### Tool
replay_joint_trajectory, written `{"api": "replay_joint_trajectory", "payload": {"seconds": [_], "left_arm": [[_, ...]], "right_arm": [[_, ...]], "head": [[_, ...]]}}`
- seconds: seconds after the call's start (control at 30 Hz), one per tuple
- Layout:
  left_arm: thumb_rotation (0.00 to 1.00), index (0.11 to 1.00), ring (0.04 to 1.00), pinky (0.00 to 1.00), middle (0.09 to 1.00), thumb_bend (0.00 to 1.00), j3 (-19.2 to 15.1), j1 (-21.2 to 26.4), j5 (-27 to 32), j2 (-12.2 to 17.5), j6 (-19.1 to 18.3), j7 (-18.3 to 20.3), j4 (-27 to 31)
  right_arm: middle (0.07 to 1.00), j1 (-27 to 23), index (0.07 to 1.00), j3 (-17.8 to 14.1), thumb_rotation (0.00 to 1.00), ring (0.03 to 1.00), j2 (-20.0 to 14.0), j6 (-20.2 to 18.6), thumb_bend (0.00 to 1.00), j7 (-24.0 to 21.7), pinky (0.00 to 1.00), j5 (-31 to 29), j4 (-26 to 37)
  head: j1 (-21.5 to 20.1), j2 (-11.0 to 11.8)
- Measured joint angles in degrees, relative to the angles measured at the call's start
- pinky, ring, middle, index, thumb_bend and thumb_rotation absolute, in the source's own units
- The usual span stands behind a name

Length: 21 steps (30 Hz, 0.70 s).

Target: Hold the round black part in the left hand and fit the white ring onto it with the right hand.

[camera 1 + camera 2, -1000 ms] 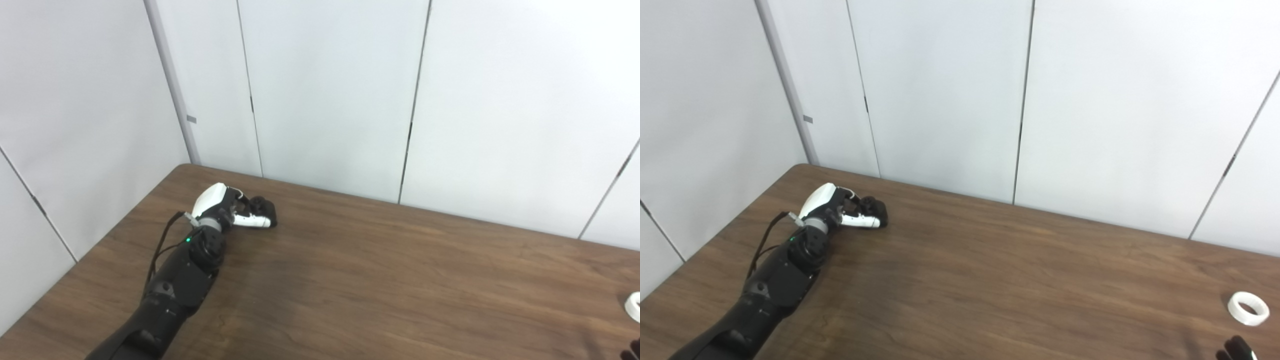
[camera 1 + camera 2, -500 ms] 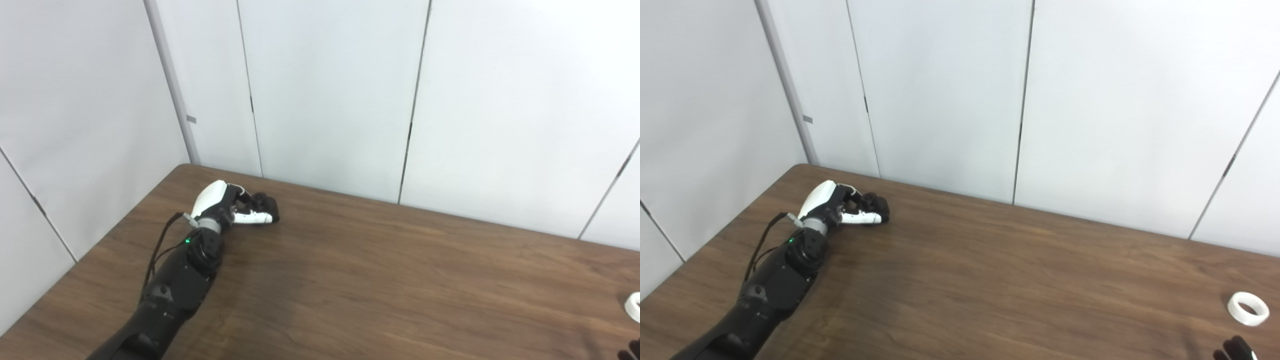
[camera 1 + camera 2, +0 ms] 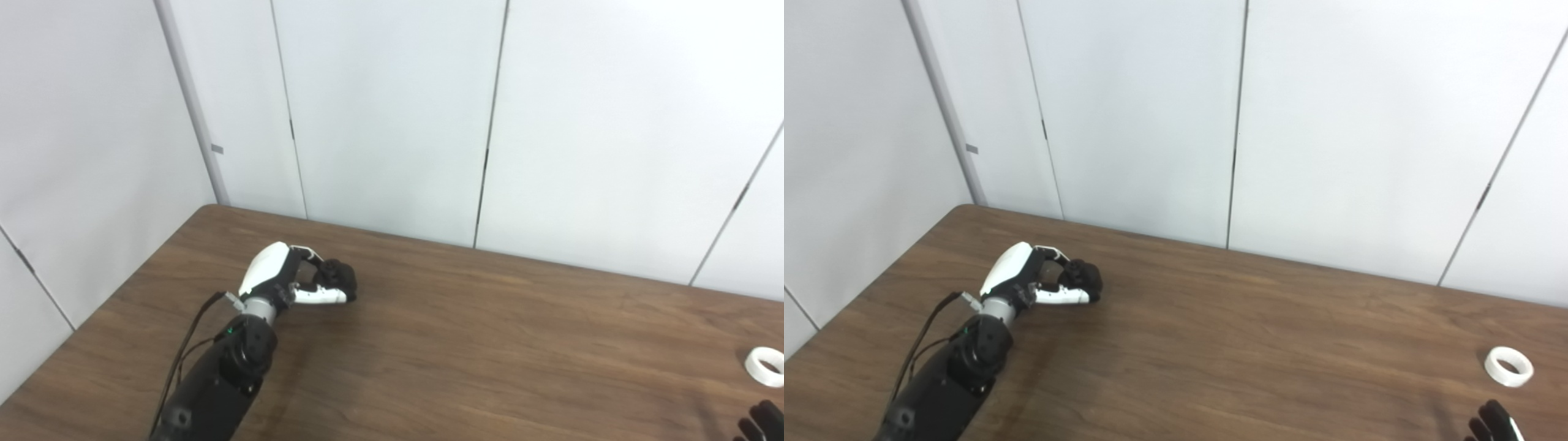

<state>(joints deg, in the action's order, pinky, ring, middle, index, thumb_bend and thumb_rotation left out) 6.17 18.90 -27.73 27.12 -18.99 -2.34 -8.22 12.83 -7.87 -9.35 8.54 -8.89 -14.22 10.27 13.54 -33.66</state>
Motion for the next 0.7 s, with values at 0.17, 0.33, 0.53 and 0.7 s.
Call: {"api": "replay_joint_trajectory", "payload": {"seconds": [0.17,0.33,0.53,0.7], "left_arm": [[0.05,0.485,0.903,1.00,0.795,0.52,2.9,-2.3,-4.0,0.0,-0.1,1.9,7.9],[0.05,0.485,0.909,1.00,0.802,0.52,4.9,-3.8,-6.7,-1.1,-0.3,4.3,14.0],[0.05,0.484,0.911,1.00,0.802,0.52,7.2,-5.5,-10.5,-2.7,-0.3,6.9,18.7],[0.05,0.484,0.901,1.00,0.792,0.52,9.3,-7.3,-13.7,-4.0,1.7,7.2,20.4]], "right_arm": [[0.981,0.5,0.951,0.6,1.00,0.979,0.2,-1.3,0.68,0.7,1.00,0.9,0.9],[0.985,1.1,0.951,1.6,1.00,0.988,0.3,-1.8,0.64,1.0,1.00,1.2,1.8],[0.993,2.6,0.964,2.7,1.00,0.995,0.5,-3.1,0.59,1.6,1.00,1.7,3.5],[0.990,3.2,0.969,2.7,1.00,0.988,0.5,-3.8,0.58,2.6,1.00,1.9,4.0]], "head": [[-1.4,-0.7],[-3.1,-1.7],[-4.7,-2.6],[-6.6,-3.4]]}}
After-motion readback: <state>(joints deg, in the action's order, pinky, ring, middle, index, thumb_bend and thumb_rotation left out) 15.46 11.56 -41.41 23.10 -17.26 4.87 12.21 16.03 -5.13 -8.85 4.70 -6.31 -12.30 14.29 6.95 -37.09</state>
